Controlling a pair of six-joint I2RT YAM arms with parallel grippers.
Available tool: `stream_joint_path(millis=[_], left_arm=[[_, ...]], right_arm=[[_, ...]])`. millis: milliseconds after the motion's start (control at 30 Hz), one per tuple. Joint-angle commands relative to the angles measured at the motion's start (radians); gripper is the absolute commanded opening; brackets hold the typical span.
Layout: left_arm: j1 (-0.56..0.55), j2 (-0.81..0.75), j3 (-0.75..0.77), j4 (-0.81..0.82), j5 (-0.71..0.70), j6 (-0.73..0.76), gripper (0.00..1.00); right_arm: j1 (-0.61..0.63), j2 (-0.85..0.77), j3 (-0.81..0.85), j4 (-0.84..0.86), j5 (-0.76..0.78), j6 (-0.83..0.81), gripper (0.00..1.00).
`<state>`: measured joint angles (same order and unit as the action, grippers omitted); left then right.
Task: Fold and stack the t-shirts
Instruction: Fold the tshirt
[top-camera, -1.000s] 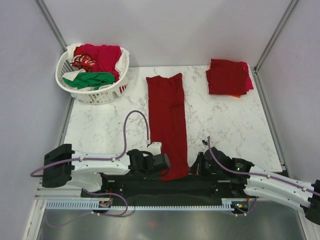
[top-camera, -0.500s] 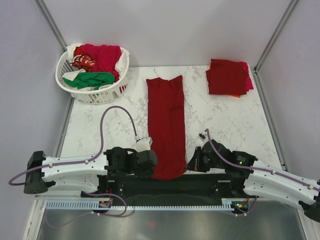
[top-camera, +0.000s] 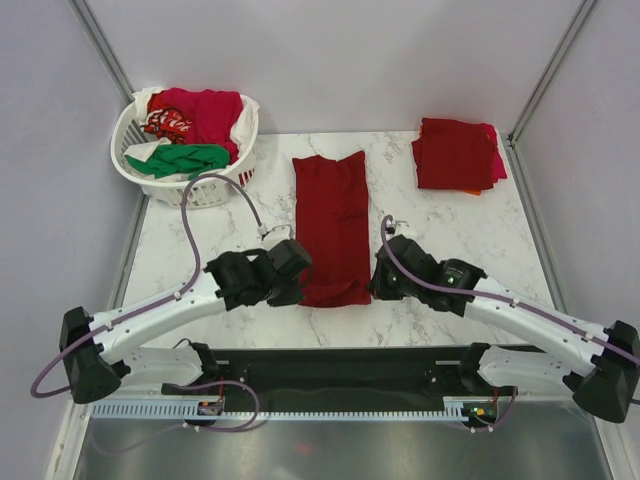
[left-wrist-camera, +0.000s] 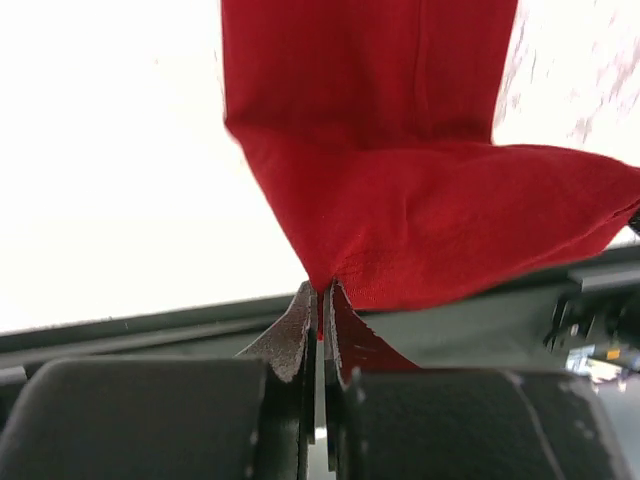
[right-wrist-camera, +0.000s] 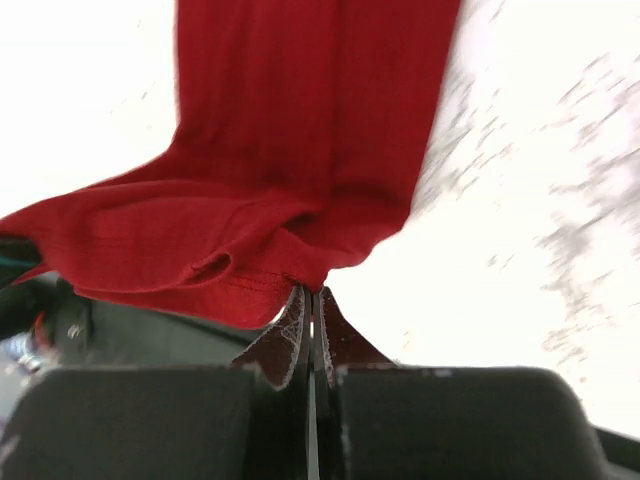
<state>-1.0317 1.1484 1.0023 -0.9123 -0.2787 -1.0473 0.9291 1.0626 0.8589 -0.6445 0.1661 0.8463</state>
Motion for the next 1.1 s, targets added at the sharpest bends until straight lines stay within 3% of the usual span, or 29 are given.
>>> stream_joint_path(millis=[0,367,767,800,933,1067], left_arm=[[0.083,0.066,0.099,0.001,0.007,0.179,0.02],[0.260,0.358,0.308,0.081,0.073,0.388,0.02],[0.370,0.631,0.483,0.096,0.125,0.481,0.02],[0.377,0.652,0.492,0.096,0.125,0.481,0.02],[0.409,0.763,0.542,0.102,0.104,0.512,0.08],[0.469,0.884,0.645,0.102,0.099,0.535,0.08]], right_arm=[[-0.062,0.068,0.116,-0.006,0.099,-0.168,0.00],[-0.243,0.345,0.299,0.049,0.066,-0.361,0.00],[-0.340,0.606,0.453,0.086,-0.002,-0.400,0.00],[-0.352,0.637,0.457,0.088,-0.002,-0.397,0.02],[-0.389,0.726,0.497,0.114,-0.016,-0.401,0.28],[-0.458,0.848,0.656,0.117,-0.118,-0.394,0.32]])
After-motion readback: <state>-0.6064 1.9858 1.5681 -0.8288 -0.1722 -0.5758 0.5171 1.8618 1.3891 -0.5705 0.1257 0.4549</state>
